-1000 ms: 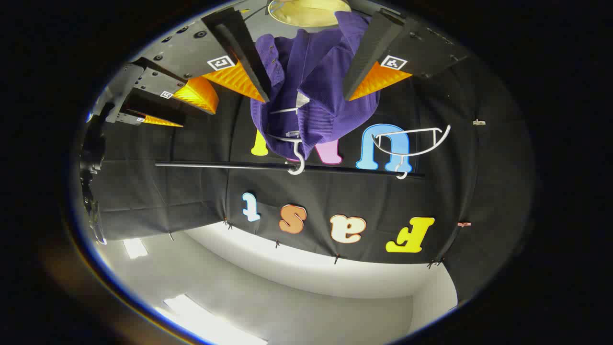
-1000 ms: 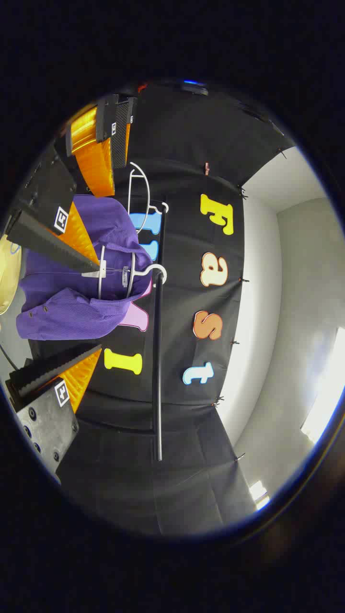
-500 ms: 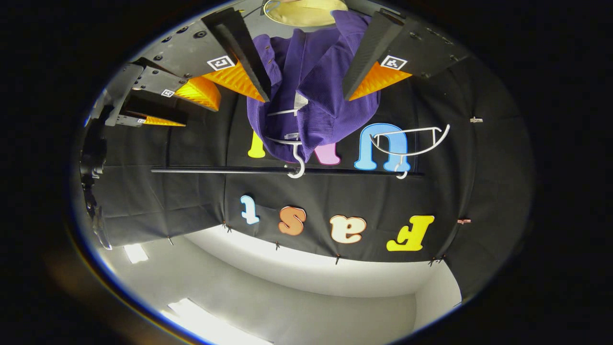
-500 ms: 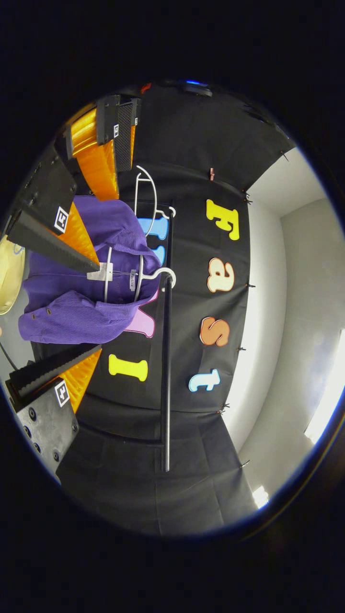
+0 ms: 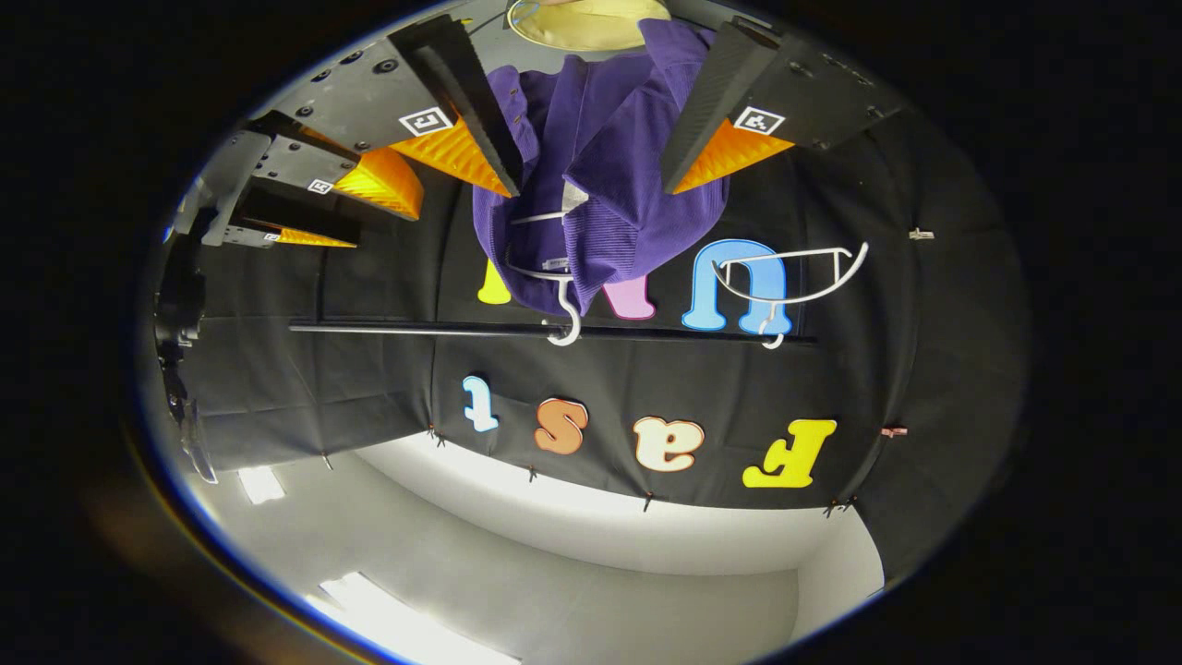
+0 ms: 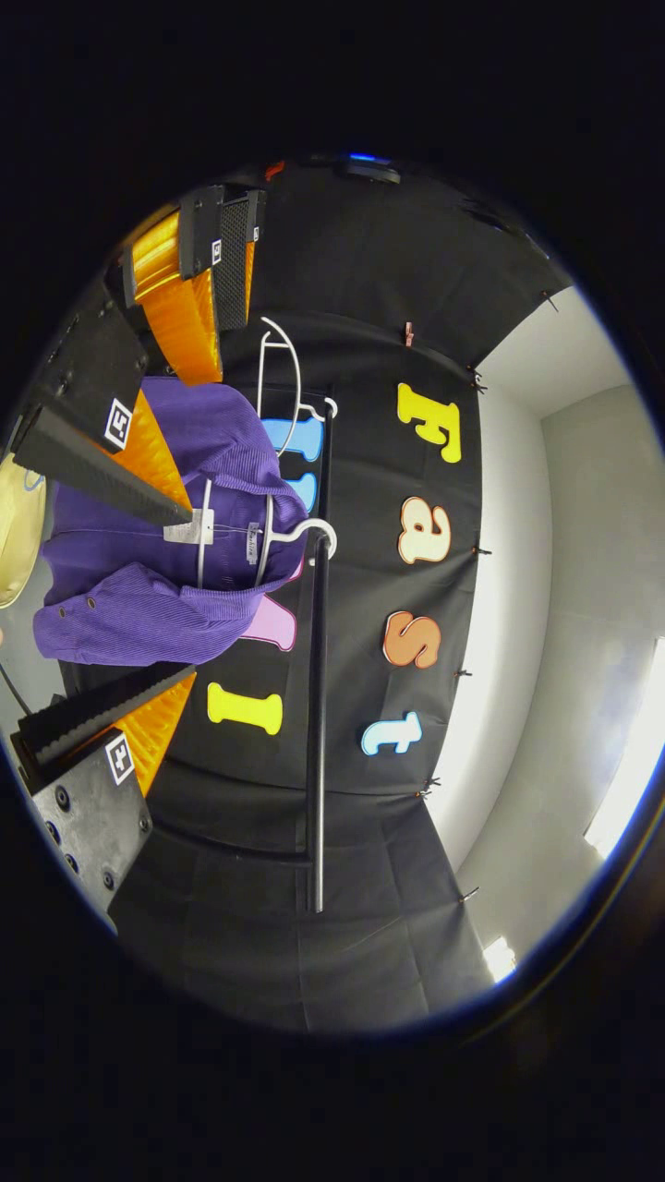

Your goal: Grasp the clothes on the hanger with both hands and then place them into the laundry hamper below.

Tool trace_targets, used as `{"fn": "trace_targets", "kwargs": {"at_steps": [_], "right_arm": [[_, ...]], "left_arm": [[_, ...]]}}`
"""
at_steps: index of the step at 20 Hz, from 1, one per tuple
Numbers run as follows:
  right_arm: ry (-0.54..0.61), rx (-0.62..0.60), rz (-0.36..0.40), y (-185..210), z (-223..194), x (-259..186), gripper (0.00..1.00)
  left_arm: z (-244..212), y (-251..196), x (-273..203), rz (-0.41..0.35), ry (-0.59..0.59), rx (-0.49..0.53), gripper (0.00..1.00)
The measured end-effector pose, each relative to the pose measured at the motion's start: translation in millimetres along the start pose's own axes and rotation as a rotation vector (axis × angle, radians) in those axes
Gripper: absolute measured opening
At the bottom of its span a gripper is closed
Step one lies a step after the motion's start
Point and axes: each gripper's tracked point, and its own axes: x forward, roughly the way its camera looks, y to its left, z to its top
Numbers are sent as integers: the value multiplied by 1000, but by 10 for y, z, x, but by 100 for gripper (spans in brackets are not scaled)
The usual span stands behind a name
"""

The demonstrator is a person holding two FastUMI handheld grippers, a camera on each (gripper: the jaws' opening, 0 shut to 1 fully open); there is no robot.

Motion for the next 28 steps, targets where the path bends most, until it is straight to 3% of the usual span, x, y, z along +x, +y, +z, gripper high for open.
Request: {"fn": "trace_targets", "kwargs": {"at_steps": [11, 18, 25, 28], "right_arm": [[35, -15, -135, 46, -115, -227, 95], [56, 43, -115, 24, -305, 18, 95], [72, 71, 41, -56, -616, 794, 95], [96, 62, 71, -197, -854, 1113, 95]], "left_arm": [[-192, 23, -50, -167, 32, -11, 94], [-330, -4, 65, -180, 43, -12, 94], [-527, -156, 668, -68, 5, 18, 94], [-599, -109, 927, 55, -31, 52, 94]]}}
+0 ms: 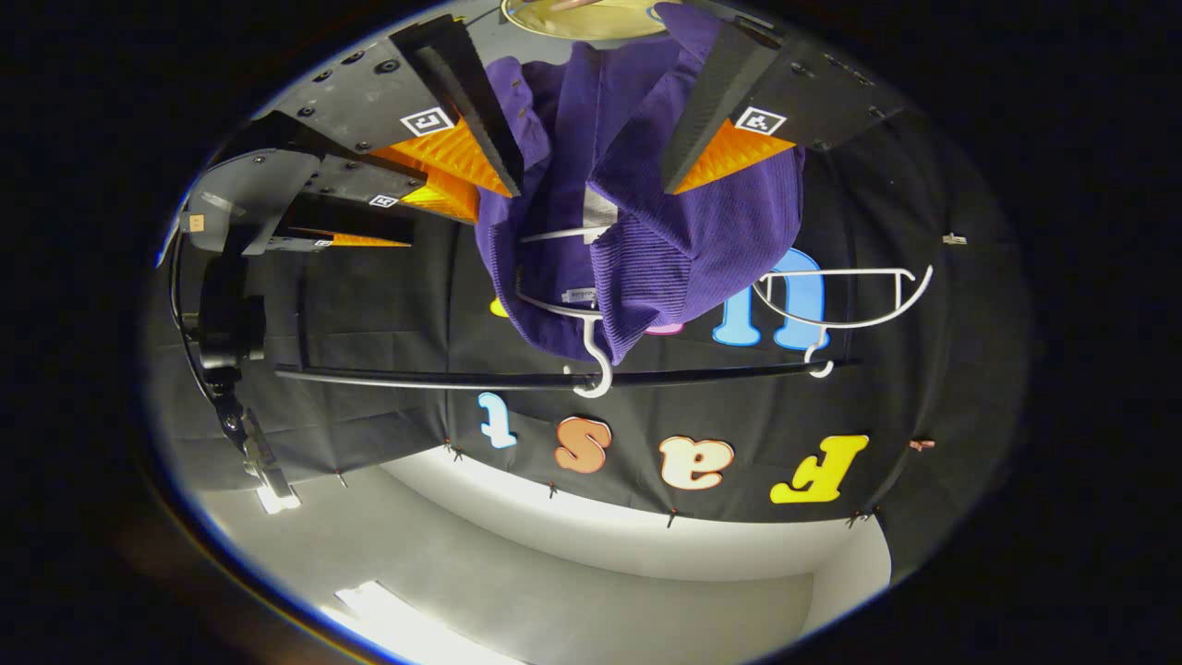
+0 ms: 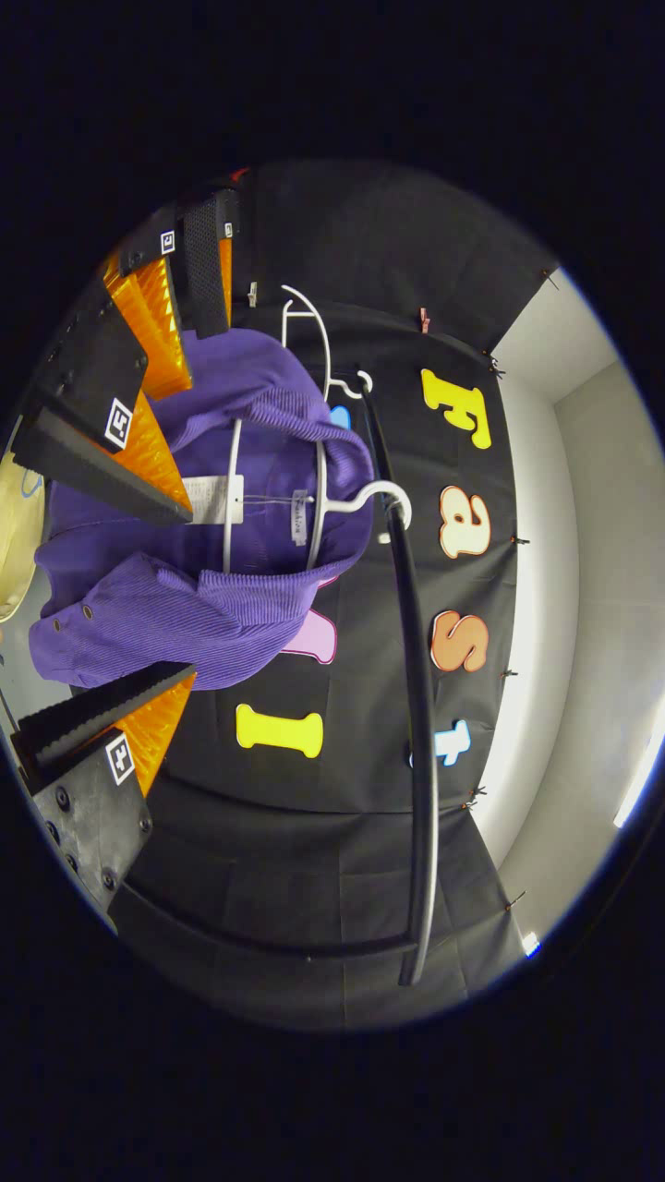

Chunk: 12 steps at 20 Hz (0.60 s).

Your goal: Grasp the clothes on the hanger with both hands and then place them into the laundry hamper below.

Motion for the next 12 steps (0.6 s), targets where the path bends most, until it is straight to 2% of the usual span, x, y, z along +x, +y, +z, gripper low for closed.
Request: {"fn": "trace_targets", "kwargs": {"at_steps": [5, 8, 12], "right_arm": [[31, 49, 109, 14, -234, 370, 95], [44, 53, 165, 69, -336, 528, 95], [60, 76, 191, 75, -425, 733, 95]], "left_arm": [[-261, -16, 342, 139, 6, -1, 94], [-391, 259, 450, 289, 29, 14, 94], [-485, 367, 634, 368, 50, 10, 95]]}}
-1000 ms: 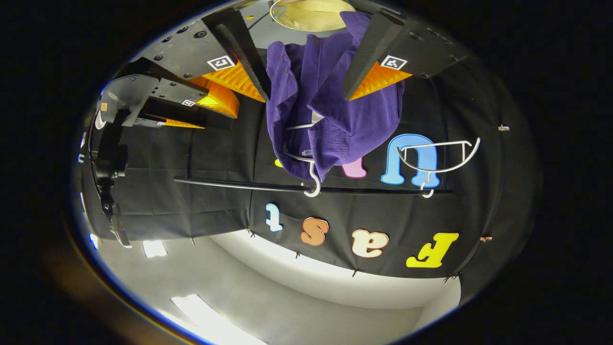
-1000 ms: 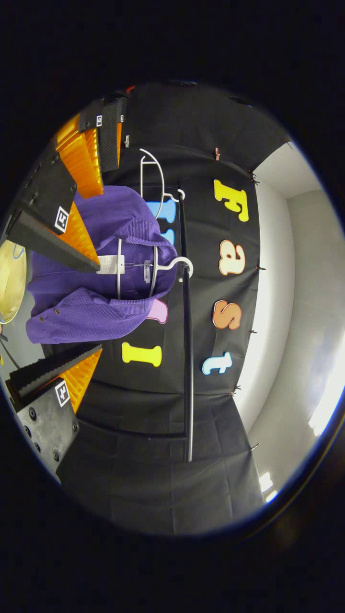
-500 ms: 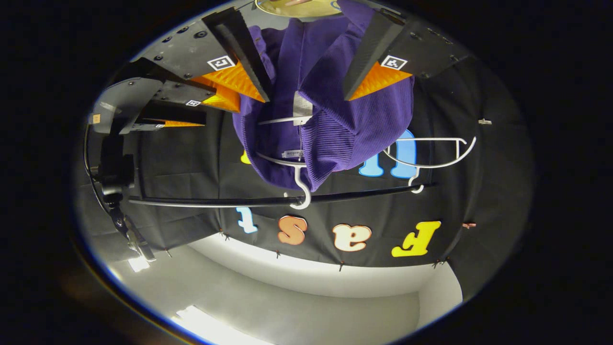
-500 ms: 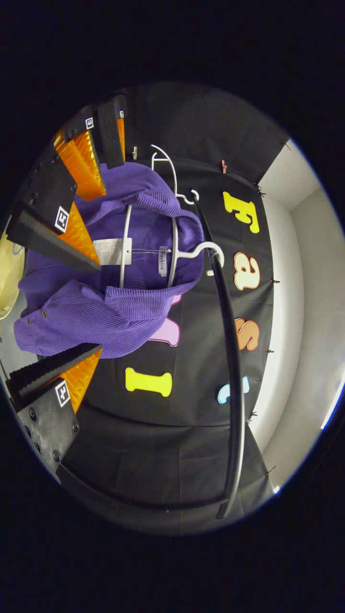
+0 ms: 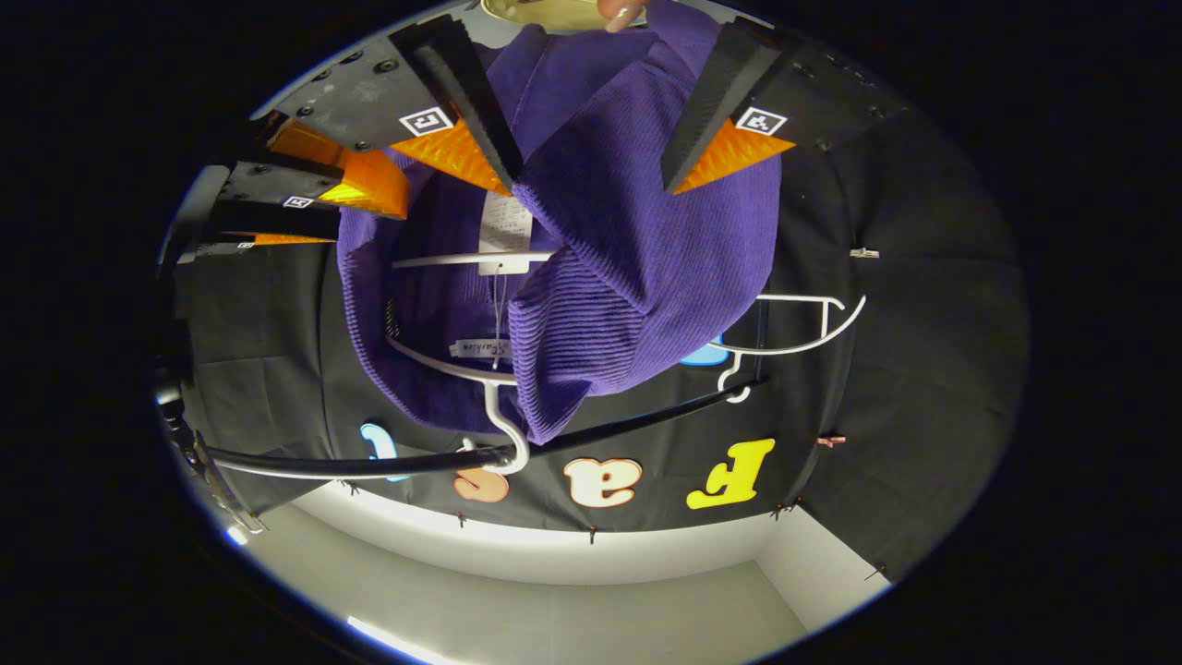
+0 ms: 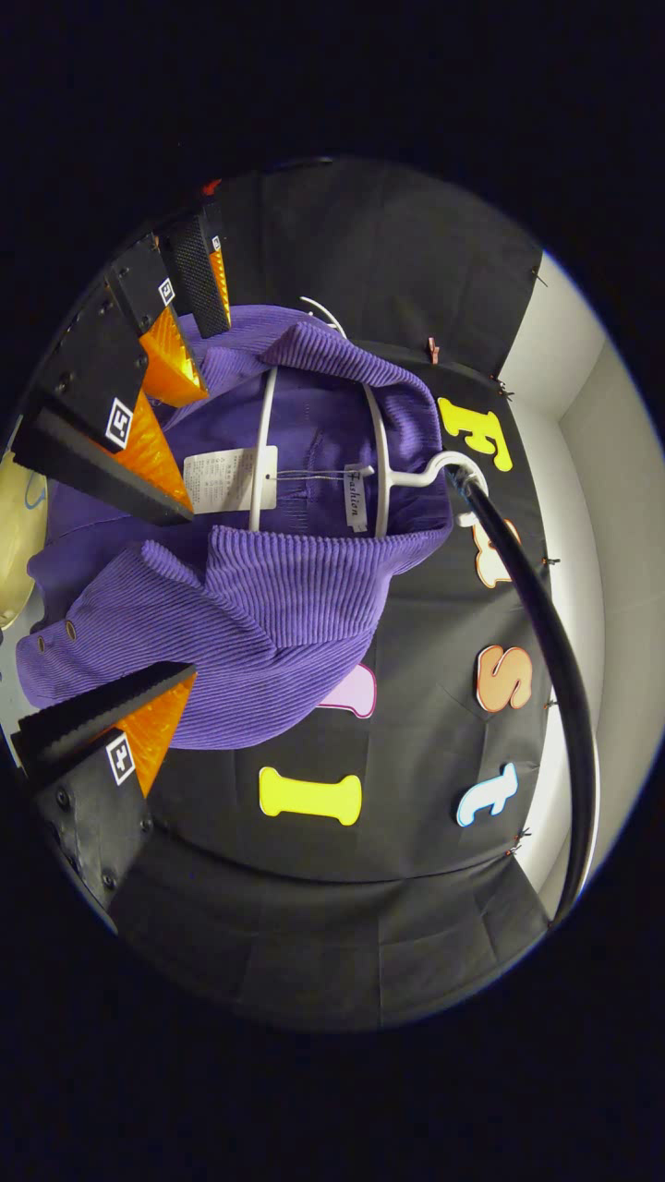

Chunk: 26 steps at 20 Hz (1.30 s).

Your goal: Grasp the clothes on the hanger with both hands and then place them into the laundry hamper below.

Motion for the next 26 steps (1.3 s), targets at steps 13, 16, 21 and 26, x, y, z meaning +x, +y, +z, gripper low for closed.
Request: {"fn": "trace_targets", "kwargs": {"at_steps": [13, 16, 21, 26], "right_arm": [[22, 41, -46, -263, -51, 546, 95], [15, 59, -58, -323, -50, 603, 95], [12, 20, -79, -414, -66, 679, 87], [1, 25, -49, -520, -49, 831, 57]], "left_arm": [[322, 242, 301, 164, -88, -89, 95], [277, 532, 328, 243, -75, -72, 95], [385, 651, 380, 264, -117, -48, 95], [473, 636, 483, 220, -119, -3, 59]]}}
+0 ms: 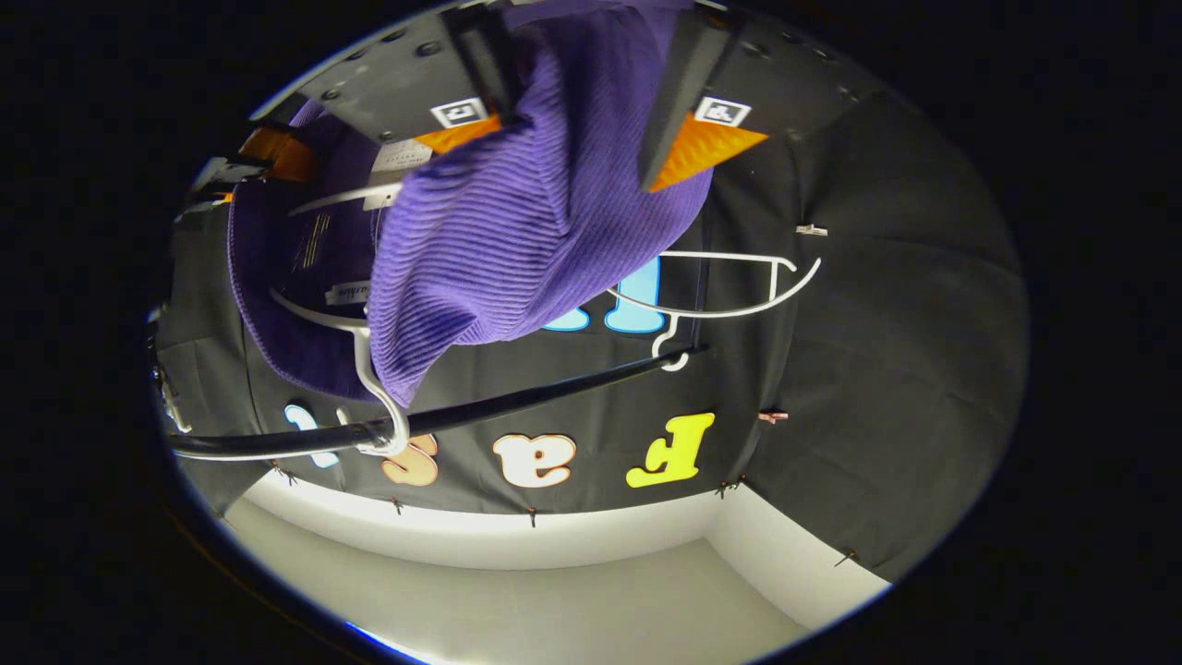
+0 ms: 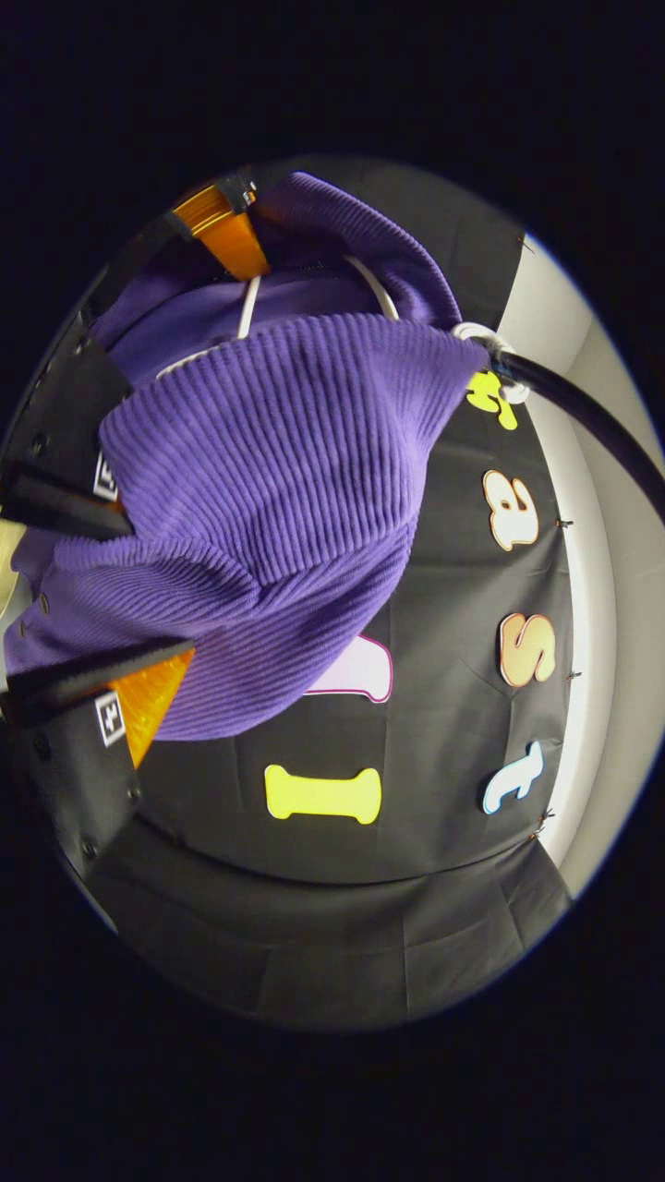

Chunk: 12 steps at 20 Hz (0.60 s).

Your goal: Grasp the clothes on the hanger with both hands and then place them into the laundry hamper below.

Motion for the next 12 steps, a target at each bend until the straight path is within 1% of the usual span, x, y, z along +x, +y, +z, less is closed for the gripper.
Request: {"fn": "trace_targets", "kwargs": {"at_steps": [1, 3, 4, 6, 8, 10, 12], "right_arm": [[5, 2, 11, -6, -14, 35, 46], [7, 12, 52, -1, -15, 84, 25], [8, 7, 71, 5, -1, 90, 14], [2, -10, 99, -3, 15, 90, 14], [-5, -7, 131, -5, 23, 64, 13], [-11, 3, 171, -11, 36, 31, 13], [-30, 0, 205, -104, 102, -59, 13]], "left_arm": [[20, 26, 21, 5, -6, 5, 45], [-21, -33, 59, -18, 16, 25, 15], [-32, -28, 74, -22, 27, 36, 14], [-26, 4, 77, -21, 40, 45, 11], [-2, 26, 59, -14, 41, 45, 12], [62, 105, 38, 4, 22, 59, 12], [142, 219, 42, 33, 2, 79, 11]]}}
